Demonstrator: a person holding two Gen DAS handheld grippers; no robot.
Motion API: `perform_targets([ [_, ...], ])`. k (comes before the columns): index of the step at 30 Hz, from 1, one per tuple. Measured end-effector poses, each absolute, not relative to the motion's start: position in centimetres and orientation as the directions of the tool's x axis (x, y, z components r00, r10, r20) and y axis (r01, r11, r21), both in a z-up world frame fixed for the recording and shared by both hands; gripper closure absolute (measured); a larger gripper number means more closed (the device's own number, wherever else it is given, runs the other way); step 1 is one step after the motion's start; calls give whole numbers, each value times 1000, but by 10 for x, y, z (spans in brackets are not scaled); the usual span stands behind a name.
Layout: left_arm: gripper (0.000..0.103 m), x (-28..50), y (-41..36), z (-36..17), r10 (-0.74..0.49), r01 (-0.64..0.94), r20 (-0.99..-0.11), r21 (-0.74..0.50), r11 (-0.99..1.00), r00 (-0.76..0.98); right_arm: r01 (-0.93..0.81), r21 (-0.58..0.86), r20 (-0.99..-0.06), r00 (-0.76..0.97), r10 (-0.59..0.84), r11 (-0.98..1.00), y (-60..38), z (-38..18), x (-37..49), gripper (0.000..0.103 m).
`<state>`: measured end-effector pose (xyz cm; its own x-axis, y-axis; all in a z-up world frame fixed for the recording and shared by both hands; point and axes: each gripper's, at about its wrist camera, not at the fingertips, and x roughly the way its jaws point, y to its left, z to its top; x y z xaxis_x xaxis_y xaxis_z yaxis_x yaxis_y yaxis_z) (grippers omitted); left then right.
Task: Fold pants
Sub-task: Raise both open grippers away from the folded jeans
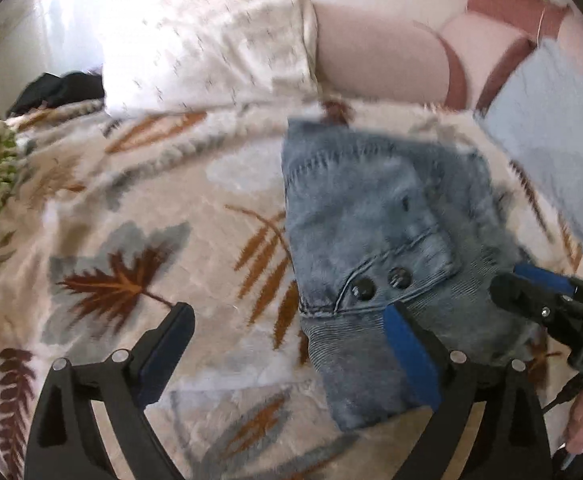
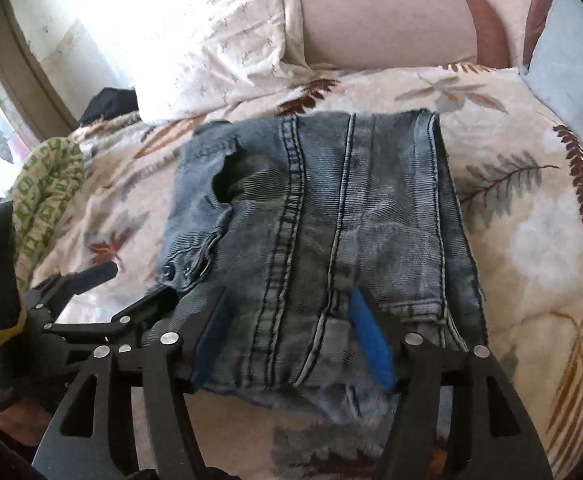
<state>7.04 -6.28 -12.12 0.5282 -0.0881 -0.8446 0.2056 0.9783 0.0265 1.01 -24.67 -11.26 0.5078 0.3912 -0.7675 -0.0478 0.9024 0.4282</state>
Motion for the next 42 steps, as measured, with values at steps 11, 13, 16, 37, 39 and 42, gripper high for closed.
perform_targets([
  [11,0,7,-43,-35,-47,141,-646,94,986,762,48,396,-595,774,217,917,-274,-47,-57,29],
  [13,0,-4,-41,-29,-46,138,-628,98,986,777,48,395,-563,802,200,917,-272,-38,-69,27],
  [16,0,-18,-38,-23,-50,139,-613,97,986,788,46,394,-521,834,182,918,-272,-28,-85,27],
  [37,0,-46,-15,-27,61,41,-579,161,986,813,93,354,-429,900,73,931,-271,-13,-137,24],
  [39,0,-43,-16,-29,67,38,-585,165,986,809,63,322,-420,904,83,944,-261,-11,-137,22],
  [42,0,-40,-16,-32,75,35,-589,172,984,805,27,283,-410,907,96,959,-248,-11,-136,17],
])
